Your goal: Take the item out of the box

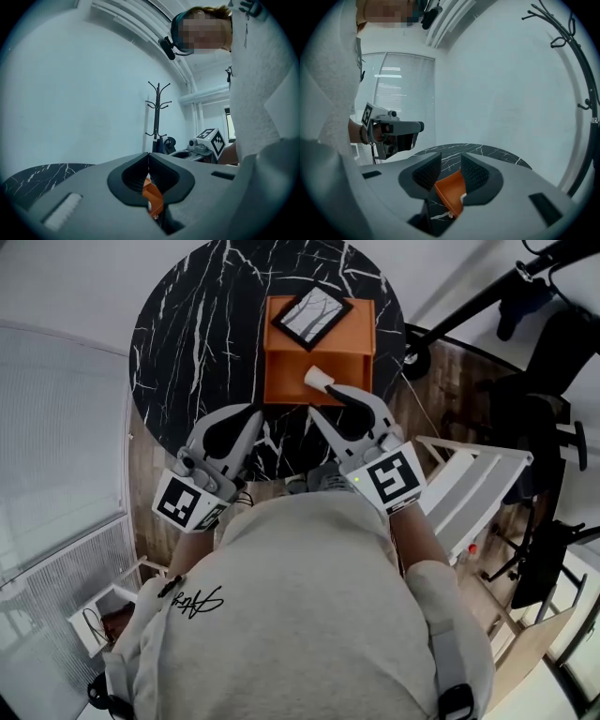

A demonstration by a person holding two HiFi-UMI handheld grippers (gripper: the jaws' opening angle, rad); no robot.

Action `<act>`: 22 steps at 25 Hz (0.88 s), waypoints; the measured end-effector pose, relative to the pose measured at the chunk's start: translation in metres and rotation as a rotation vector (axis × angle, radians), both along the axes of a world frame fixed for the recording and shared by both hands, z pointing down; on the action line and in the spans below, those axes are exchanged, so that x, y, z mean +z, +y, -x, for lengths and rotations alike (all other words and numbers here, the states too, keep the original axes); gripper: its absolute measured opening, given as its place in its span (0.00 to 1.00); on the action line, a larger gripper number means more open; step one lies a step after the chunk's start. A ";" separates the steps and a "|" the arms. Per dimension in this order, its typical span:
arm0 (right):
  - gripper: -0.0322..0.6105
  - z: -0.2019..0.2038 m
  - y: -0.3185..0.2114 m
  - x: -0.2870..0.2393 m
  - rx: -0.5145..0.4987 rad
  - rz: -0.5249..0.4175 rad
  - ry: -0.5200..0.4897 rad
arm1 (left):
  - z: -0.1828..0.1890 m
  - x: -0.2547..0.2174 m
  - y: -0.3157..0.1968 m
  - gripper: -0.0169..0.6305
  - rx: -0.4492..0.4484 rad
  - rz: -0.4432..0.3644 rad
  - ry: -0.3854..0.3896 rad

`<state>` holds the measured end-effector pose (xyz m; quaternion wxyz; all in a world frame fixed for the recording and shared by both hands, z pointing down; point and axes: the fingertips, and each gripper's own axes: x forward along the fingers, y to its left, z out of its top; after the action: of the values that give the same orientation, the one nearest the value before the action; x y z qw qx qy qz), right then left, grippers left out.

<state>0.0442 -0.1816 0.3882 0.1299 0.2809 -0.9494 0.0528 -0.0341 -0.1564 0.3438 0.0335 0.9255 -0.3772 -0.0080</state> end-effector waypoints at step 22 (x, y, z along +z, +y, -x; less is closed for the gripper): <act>0.32 0.005 -0.036 0.046 -0.043 0.025 0.075 | 0.018 0.008 -0.005 0.03 -0.088 0.018 -0.021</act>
<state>0.0397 -0.2178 0.4341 0.1700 0.2606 -0.9490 0.0515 -0.0523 -0.1617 0.3513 0.0377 0.9077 -0.4179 0.0035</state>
